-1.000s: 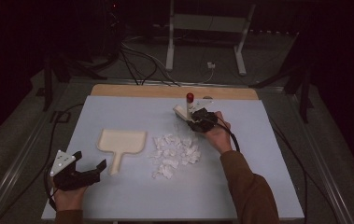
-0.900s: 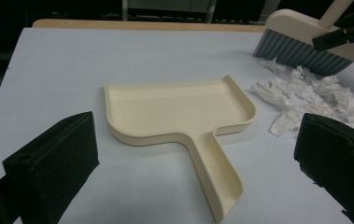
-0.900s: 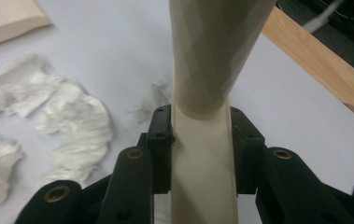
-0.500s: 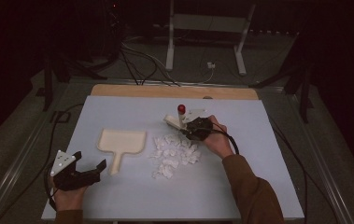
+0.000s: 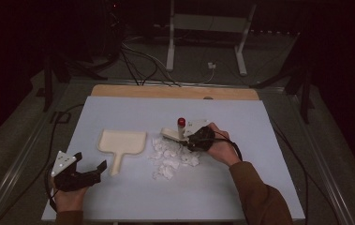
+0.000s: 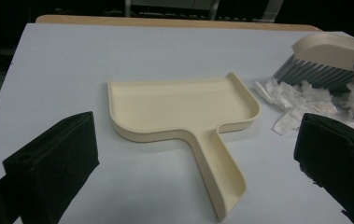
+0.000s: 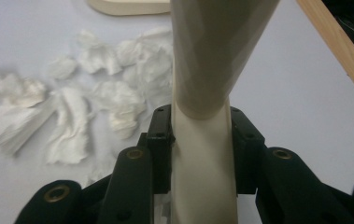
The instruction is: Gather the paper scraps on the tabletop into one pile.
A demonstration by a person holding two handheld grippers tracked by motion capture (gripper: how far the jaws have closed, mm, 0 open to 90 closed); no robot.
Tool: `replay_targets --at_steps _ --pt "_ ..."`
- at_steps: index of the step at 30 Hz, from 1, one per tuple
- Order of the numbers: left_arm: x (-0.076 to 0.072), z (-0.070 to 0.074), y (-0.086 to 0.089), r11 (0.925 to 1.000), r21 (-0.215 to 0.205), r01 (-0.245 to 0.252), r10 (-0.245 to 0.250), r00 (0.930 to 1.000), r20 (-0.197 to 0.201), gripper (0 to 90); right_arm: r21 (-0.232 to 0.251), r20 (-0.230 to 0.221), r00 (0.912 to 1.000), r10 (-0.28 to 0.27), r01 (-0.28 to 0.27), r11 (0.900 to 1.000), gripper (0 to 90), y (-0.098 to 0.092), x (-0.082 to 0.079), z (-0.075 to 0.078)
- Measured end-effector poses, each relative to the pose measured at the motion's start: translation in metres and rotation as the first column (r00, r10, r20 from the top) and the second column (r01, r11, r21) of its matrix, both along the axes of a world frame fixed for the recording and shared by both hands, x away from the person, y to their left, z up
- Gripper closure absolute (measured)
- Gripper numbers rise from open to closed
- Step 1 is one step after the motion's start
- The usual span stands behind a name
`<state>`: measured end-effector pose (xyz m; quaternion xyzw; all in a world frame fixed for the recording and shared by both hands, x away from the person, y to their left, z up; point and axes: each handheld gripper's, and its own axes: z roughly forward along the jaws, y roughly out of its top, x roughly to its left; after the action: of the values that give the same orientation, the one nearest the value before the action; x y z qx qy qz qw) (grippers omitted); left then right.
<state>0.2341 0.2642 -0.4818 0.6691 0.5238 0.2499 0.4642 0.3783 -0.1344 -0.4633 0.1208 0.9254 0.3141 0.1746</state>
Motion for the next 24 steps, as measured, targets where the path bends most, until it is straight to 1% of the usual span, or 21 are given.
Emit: replay_targets --at_steps 7,16,19,24 --pt "0.0 0.0 0.0 1.0 0.0 -0.002 0.002 1.0 -0.003 0.5 -0.007 -0.011 0.9987 0.049 -0.049 0.999 67.3 -0.003 -0.012 0.002" --pt "0.0 0.0 0.0 1.0 -0.001 -0.006 0.006 1.0 -0.006 0.5 -0.002 -0.025 0.9946 0.101 -0.101 0.995 67.3 -0.011 -0.021 0.011" --pt "0.0 -0.001 0.0 1.0 -0.001 -0.007 0.007 1.0 -0.007 0.5 0.01 -0.034 0.9936 0.108 -0.108 0.994 67.4 -0.014 -0.022 0.015" --pt "0.0 -0.001 0.001 1.0 -0.001 -0.009 0.009 0.9999 -0.008 0.5 0.058 -0.062 0.9894 0.132 -0.128 0.99 67.3 -0.022 -0.024 0.022"
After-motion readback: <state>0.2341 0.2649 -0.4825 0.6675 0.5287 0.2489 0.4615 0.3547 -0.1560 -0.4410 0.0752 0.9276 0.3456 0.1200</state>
